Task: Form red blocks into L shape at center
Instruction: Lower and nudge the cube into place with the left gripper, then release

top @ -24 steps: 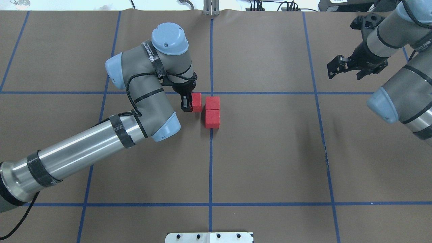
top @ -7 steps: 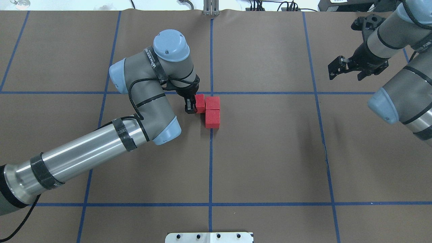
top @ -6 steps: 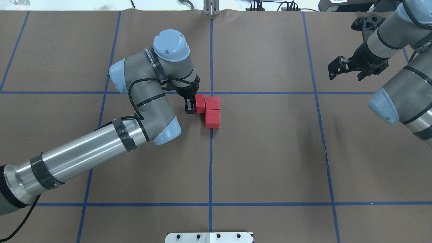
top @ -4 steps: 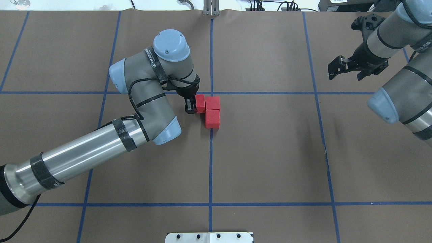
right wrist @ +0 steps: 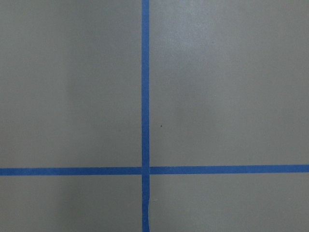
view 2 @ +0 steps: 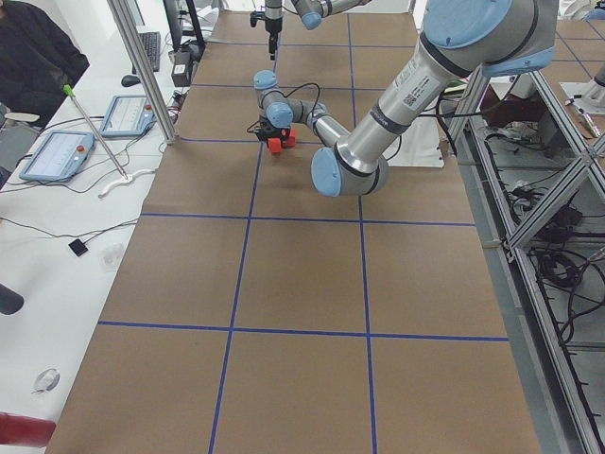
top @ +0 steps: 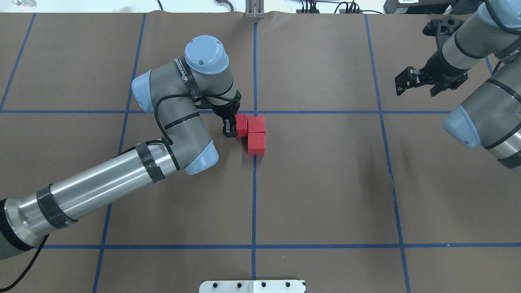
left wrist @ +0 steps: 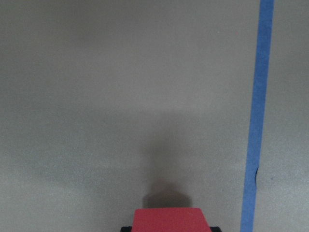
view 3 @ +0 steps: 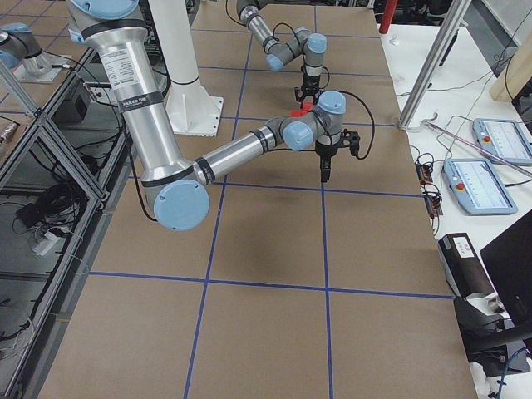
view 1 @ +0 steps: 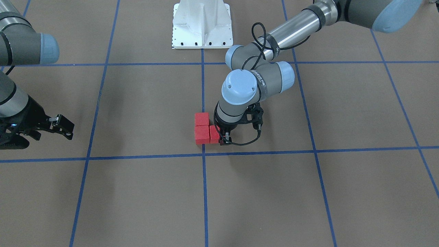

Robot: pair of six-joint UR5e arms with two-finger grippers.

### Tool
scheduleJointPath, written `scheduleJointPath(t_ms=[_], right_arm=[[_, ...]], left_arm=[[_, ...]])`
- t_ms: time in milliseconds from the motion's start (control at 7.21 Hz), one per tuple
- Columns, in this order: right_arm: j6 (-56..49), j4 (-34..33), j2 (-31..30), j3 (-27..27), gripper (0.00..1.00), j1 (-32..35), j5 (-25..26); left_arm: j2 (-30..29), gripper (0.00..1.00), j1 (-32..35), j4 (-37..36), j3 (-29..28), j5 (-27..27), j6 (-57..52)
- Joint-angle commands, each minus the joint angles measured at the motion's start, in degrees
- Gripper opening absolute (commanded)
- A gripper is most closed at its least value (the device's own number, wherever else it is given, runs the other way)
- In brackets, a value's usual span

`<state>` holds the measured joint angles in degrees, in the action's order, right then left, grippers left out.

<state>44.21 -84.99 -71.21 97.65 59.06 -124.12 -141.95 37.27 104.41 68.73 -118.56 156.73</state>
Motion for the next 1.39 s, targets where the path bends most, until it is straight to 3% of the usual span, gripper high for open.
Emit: scheduleJointPath(t_ms=[0, 694, 971, 1249], right_arm=[[0.0, 0.0, 0.0, 0.0, 1.0, 0.0, 0.0], [0.0, 0.0, 0.0, 0.1, 1.0, 0.0, -0.1], [0.0, 0.0, 0.0, 0.1, 1.0, 0.0, 0.0], [0.0, 0.0, 0.1, 0.0, 1.0, 0.0, -0.1]], left_arm=[[0.1, 0.0, 0.0, 0.0, 0.0, -0.1, 0.1], [0.0, 0.0, 0.0, 0.0, 0.0, -0.1, 0.1], [-0.1, 0.99, -0.7, -0.1, 0.1, -0.2, 0.1], [-0.2, 1.0, -0.7, -0.1, 0.2, -0.2, 0.0]])
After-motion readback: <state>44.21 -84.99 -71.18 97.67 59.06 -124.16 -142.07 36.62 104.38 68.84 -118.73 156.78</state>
